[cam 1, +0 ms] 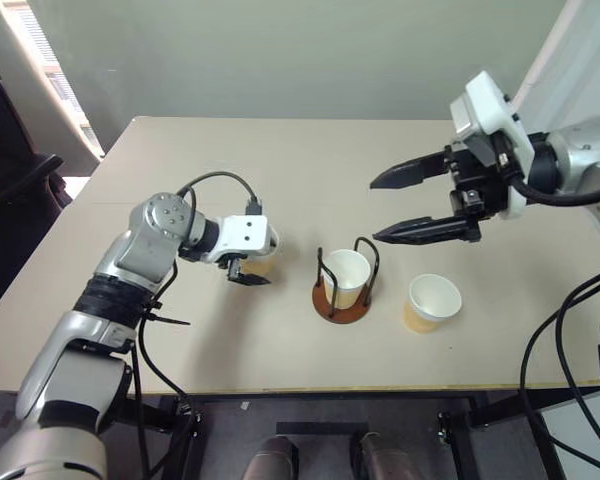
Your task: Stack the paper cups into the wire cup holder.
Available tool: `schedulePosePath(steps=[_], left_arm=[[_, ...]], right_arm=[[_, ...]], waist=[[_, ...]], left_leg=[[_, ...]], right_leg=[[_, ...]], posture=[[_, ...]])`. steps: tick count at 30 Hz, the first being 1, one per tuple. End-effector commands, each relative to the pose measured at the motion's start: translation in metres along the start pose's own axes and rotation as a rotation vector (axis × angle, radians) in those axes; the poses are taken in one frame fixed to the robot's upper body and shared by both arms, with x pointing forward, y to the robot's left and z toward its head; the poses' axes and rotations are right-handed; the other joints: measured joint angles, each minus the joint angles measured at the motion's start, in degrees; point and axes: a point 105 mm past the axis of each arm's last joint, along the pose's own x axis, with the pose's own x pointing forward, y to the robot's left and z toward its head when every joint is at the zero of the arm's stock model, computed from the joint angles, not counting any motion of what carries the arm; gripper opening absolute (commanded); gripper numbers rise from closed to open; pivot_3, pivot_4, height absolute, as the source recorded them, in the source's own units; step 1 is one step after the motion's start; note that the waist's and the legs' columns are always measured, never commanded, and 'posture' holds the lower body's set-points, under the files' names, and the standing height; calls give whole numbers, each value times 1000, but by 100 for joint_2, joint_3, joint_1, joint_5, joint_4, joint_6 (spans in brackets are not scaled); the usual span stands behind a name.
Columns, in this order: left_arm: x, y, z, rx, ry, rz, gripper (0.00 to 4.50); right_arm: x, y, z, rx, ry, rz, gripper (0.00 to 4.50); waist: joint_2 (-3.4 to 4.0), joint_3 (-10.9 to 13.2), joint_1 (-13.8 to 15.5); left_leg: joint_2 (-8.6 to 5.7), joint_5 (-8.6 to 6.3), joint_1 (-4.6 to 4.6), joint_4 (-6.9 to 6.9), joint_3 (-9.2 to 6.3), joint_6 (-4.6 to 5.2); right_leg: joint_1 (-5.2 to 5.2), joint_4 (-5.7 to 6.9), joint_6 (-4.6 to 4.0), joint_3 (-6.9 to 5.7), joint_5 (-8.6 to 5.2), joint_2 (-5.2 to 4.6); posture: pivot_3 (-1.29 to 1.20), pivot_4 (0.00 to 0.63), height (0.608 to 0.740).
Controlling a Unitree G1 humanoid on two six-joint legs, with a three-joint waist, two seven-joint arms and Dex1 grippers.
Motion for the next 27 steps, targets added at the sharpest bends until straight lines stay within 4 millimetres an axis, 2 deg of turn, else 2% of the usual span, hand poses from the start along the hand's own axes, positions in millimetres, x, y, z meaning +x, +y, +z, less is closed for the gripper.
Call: schedulePosePath(steps=[1,5,8,19,23,27], left_arm=[[-13,9,10,47,-34,5,2459],[-19,5,10,51,-40,-45,975],[-25,2,11,59,-52,-70,24],[-39,4,8,22,-52,-52,24],[-45,12,24,-4,-119,-27,24],[-55,20,50,-19,-226,-20,24]], right_arm=[[-7,2,6,-46,-3,-13,3669],[-9,3,4,-40,4,-14,3669],[-10,3,3,-36,8,-12,3669],[-12,1,-2,-28,23,-6,3669],[-16,2,-4,-27,45,-2,3669],[-22,6,-10,-7,84,1,3669]], waist=[[0,0,0],[0,0,2],[0,0,-1],[0,0,1],[0,0,3],[-1,-1,17]], left_leg=[[0,0,-1,1,0,0],[-1,-1,-2,2,0,2],[0,-1,-2,2,0,2],[0,-2,-3,5,0,3],[0,-2,-4,4,0,4],[-1,-2,-10,6,0,4]], right_leg=[[0,0,1,0,0,0],[1,-2,1,0,1,-1],[0,-1,2,0,1,0],[1,-1,2,0,0,-1],[0,-1,2,-1,0,0],[0,-4,2,-1,0,-1]], posture=[[0,150,740],[0,150,740],[0,150,740],[0,150,740],[0,150,740],[0,150,740]])
